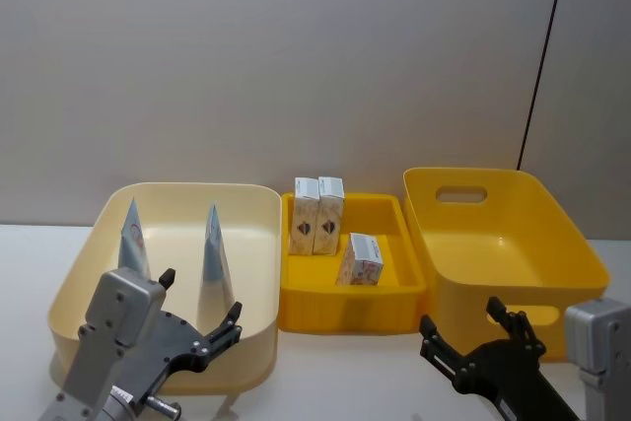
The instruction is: Bimanual collaborative sorting of washing and personal care products
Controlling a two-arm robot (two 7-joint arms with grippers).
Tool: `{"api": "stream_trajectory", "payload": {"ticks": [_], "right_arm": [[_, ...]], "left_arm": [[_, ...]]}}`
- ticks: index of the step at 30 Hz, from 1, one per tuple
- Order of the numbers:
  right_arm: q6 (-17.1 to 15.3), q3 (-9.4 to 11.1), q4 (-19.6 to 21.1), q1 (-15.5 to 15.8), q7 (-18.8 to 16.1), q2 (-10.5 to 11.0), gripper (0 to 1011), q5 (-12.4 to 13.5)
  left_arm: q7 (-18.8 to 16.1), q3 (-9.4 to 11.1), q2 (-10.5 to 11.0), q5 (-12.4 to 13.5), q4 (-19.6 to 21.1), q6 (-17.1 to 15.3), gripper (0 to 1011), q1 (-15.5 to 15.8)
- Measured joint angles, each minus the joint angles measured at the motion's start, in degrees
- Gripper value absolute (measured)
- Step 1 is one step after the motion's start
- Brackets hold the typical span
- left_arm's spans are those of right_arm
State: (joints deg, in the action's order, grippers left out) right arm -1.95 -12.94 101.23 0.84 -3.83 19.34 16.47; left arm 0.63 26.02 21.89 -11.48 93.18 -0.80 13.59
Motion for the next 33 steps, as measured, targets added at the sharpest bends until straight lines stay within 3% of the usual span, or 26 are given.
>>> {"api": "stream_trajectory", "payload": {"ticks": [33], "right_arm": [[0.0,0.0,0.0,0.0,0.0,0.0,1001,0.0]], "left_arm": [[0.0,0.0,0.0,0.0,0.0,0.0,1003,0.0]]}}
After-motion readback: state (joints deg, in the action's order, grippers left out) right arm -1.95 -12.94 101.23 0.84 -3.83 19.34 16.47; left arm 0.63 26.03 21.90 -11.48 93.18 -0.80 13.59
